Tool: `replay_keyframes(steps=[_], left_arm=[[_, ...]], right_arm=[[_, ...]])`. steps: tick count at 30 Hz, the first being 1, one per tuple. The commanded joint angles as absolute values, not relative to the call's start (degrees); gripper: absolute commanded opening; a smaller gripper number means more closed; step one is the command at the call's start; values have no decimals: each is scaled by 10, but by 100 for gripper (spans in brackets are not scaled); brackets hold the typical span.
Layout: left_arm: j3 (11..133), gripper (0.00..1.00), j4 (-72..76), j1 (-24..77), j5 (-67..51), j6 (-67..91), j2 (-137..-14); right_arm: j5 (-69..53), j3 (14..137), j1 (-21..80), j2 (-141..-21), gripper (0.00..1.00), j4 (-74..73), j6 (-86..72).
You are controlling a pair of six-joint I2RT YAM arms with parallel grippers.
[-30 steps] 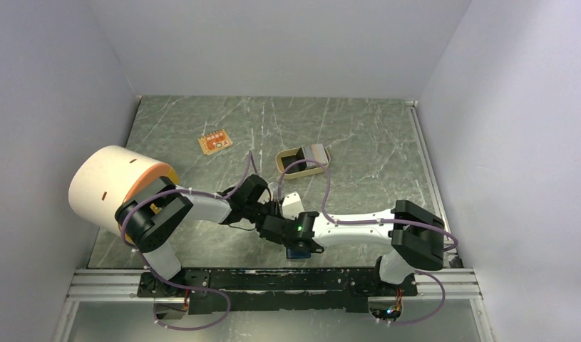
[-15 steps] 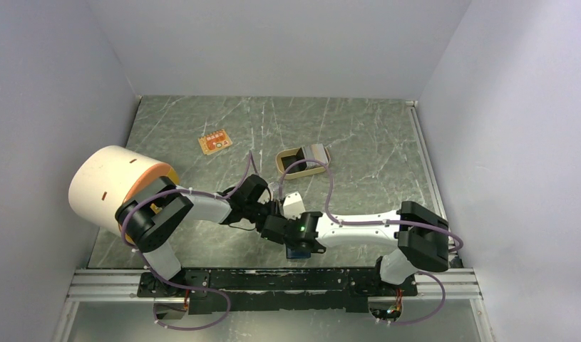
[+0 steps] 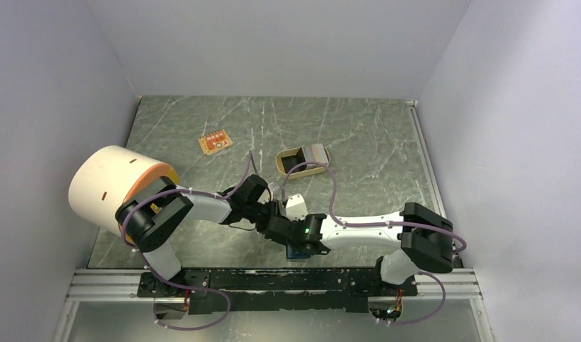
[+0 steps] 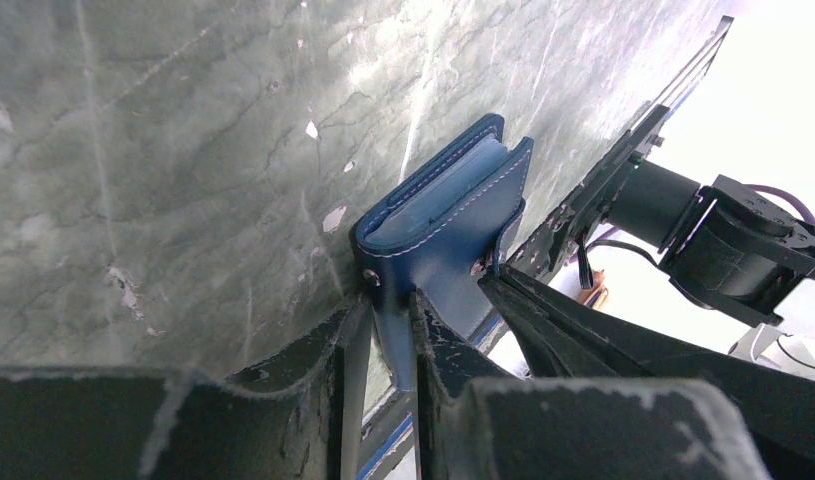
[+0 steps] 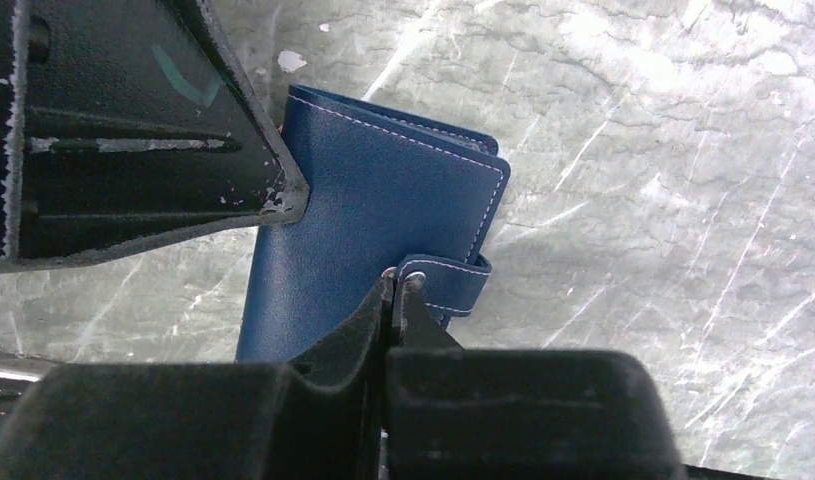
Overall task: Put the credit cards into the card holder
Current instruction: Close the card holder at the center of the board.
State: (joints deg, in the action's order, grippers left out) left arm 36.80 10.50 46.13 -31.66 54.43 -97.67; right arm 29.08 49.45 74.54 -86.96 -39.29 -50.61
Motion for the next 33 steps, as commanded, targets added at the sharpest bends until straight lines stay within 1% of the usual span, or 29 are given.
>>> replay_keyframes(steps=[1,18,33], left_arm=[[375,26,99,466,-319,535,-987],[374,25,109,466,-322,540,-992],[370,25,109,466,-321,540,-989]], right_arm=[[264,478,742,-857,0,-350,-502],[251,478,735,-830,0,-335,-497],[212,438,711,-826,0,-297,-489]])
